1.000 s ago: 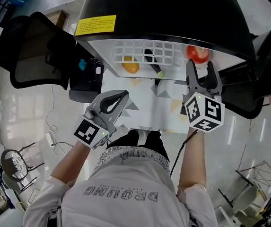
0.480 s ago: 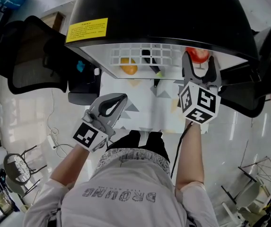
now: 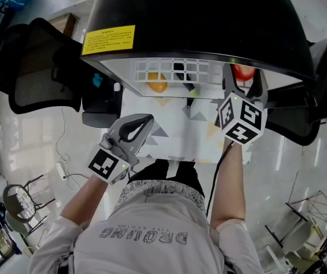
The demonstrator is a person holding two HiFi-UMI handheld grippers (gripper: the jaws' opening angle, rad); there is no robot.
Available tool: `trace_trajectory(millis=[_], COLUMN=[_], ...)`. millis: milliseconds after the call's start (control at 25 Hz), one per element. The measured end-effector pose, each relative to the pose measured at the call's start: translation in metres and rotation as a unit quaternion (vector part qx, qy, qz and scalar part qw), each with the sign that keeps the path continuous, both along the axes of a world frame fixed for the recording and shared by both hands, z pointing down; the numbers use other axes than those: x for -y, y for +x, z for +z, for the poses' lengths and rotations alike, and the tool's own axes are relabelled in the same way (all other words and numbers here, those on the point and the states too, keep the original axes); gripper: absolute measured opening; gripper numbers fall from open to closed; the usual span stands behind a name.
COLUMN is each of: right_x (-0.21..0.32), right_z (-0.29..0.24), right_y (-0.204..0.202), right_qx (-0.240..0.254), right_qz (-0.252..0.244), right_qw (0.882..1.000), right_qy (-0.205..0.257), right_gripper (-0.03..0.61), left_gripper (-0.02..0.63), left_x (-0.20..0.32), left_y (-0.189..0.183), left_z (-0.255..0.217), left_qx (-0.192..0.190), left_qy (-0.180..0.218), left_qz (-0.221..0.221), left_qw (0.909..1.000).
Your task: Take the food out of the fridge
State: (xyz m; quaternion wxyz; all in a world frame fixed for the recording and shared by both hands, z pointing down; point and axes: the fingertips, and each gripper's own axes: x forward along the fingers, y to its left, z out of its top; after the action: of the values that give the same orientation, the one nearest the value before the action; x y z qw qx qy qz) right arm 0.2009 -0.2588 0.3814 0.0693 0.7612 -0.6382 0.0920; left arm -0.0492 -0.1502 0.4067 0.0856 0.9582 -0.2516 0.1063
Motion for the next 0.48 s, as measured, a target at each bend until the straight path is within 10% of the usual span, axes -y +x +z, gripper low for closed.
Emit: trace_trajectory(millis=[480], right_x=[0.0018], right_z=[-0.0062], right_y=[-0.0037], right_qx=[-0.015], right_qz=[-0.013], right_qw=[1.0], right_qy=[0.008], right_gripper=[0.318], left_gripper=[0.006], left_x=[0.0006], left_y=[-0.0003], left_z=[-0.0017], left_qx=[-0.003], left_qy=[0.005], left_qz=[-0.006], left_qw=[1.0])
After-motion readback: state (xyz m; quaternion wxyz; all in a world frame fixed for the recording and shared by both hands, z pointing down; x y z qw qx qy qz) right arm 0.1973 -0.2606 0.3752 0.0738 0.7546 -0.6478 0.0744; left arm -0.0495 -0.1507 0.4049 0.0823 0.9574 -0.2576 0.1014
